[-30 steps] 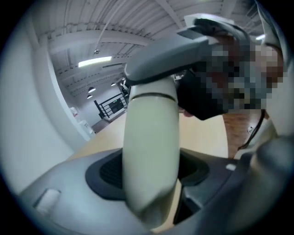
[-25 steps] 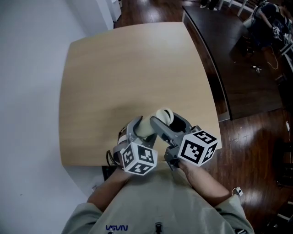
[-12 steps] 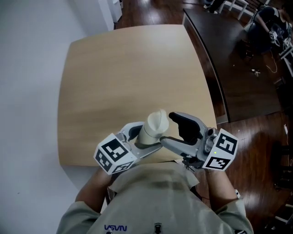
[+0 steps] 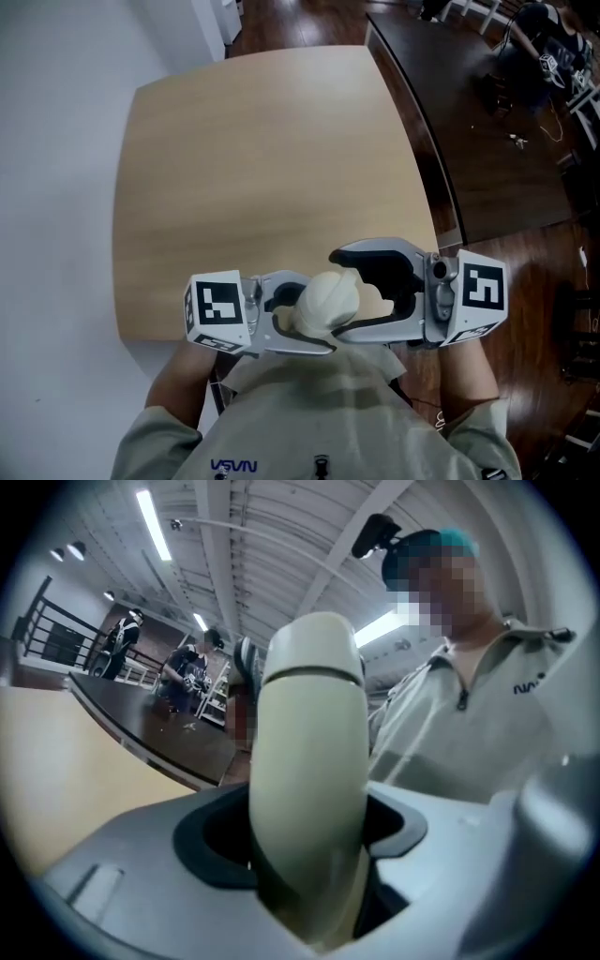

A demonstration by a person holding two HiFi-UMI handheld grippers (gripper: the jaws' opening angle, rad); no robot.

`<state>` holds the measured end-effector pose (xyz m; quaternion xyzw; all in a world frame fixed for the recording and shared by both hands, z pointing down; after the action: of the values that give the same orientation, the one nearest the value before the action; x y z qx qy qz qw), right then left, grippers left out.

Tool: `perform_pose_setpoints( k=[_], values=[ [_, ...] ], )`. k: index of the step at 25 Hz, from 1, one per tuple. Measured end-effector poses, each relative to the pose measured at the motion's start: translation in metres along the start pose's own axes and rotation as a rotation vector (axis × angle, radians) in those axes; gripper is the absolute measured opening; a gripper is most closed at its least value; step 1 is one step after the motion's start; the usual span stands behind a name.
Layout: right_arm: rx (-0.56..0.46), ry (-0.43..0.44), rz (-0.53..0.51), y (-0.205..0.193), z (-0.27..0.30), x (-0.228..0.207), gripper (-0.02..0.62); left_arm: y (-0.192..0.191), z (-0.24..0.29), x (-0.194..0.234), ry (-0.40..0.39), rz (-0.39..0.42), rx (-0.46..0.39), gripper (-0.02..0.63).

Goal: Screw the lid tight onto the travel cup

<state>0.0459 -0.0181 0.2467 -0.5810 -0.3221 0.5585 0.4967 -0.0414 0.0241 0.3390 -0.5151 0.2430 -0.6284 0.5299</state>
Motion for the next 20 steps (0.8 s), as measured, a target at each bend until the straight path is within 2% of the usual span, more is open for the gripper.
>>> perform_pose_setpoints(
  k=[10, 14, 17, 20],
  values=[
    [0.039, 0.042, -0.018, 0.001, 0.002, 0.003, 0.328, 0.008, 0.002, -0.001, -0.033, 0.002, -0.003, 0.319],
    [0.032, 0.040, -0.023, -0.001, 0.002, 0.003, 0.272, 0.009, 0.002, 0.000, -0.024, 0.001, 0.006, 0.319],
    [0.028, 0.016, -0.027, -0.001, 0.001, 0.002, 0.270, 0.008, 0.002, 0.003, 0.004, -0.001, 0.008, 0.318],
    [0.026, -0.040, -0.026, -0.005, 0.000, -0.001, 0.268, 0.006, 0.001, 0.009, 0.086, -0.004, 0.023, 0.318]
  ],
)
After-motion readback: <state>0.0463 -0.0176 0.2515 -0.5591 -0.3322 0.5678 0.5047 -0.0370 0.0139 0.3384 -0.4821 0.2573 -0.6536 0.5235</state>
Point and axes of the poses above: the fingertips, and each gripper's own axes: z forward along the fingers, x to its left, y out of its top, the point moved 6 cm from there along -z, backward along the fingers, and after that the axes turned 14 degrees about x, right-handed, at the moved point
